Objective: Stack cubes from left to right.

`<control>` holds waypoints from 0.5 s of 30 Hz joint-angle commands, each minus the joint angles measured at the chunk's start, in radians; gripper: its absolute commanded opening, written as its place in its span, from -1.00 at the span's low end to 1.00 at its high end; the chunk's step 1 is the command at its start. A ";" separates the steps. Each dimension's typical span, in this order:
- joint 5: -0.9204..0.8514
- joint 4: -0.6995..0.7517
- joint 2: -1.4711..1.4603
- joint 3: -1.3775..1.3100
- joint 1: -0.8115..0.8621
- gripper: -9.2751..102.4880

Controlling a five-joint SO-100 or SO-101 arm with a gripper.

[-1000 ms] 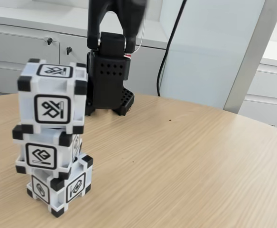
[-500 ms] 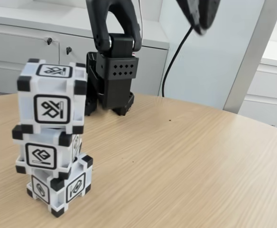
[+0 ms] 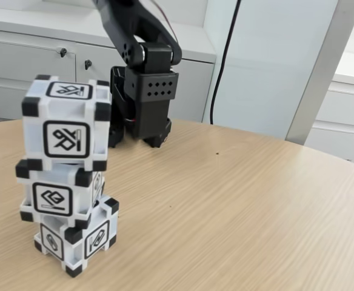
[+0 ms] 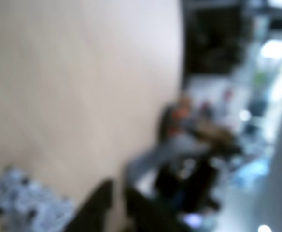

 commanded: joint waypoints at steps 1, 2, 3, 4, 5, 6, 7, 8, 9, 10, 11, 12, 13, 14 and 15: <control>-0.021 -0.080 0.132 0.118 0.003 -0.84; -0.029 -0.101 0.169 0.169 0.003 -0.84; -0.032 -0.123 0.204 0.221 0.003 -0.84; -0.035 -0.144 0.235 0.273 0.003 -0.84; -0.038 -0.170 0.264 0.327 0.003 -0.84; -0.040 -0.193 0.291 0.380 0.003 -0.84; -0.040 -0.221 0.316 0.431 0.005 -0.84; -0.037 -0.249 0.342 0.480 0.005 -0.84; -0.035 -0.278 0.367 0.526 0.005 -0.84; -0.032 -0.307 0.390 0.569 0.005 -0.84; -0.031 -0.337 0.413 0.612 0.005 -0.84; -0.031 -0.370 0.431 0.655 0.011 -0.84; -0.032 -0.400 0.446 0.696 0.020 -0.84; -0.035 -0.431 0.459 0.739 0.021 -0.84; -0.040 -0.462 0.468 0.781 0.021 -0.84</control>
